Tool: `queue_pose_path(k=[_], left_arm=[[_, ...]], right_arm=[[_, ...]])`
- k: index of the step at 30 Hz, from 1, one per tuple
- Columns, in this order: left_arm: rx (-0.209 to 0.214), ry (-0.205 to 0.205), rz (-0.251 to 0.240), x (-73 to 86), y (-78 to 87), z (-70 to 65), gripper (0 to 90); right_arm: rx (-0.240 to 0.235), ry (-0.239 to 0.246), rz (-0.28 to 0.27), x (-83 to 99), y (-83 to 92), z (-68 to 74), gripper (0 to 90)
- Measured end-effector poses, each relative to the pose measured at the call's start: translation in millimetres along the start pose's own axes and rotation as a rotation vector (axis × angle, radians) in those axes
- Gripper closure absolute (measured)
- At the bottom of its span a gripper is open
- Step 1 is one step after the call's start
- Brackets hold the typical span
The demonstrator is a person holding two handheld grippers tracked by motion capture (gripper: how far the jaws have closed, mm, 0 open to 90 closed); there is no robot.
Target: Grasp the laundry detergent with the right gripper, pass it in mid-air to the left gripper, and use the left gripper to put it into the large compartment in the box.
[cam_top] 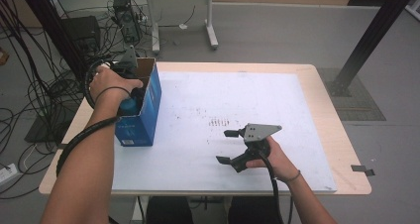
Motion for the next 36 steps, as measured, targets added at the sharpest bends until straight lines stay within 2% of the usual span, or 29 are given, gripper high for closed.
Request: queue_pose_path(k=[16, 36], left_arm=[[0.0, 0.006, -0.002, 0.5, 0.1, -0.1, 37.3], [-0.001, 0.006, 0.003, 0.4, 0.1, -0.7, 37.2]], right_arm=[[0.007, -0.009, 0.002, 4.8, 3.6, -0.4, 11.9], [0.001, -0.009, 0.0, 5.3, 0.1, -0.8, 12.0]])
Point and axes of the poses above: each handheld gripper's, and its own axes: y roughly backward along the jaws, x roughly out of its underside, z roughly to its left, the point moved 4 cm from there along -y, roughly forward along the jaws, and after that the axes turned 9 degrees about x, right-handed, at the moved point
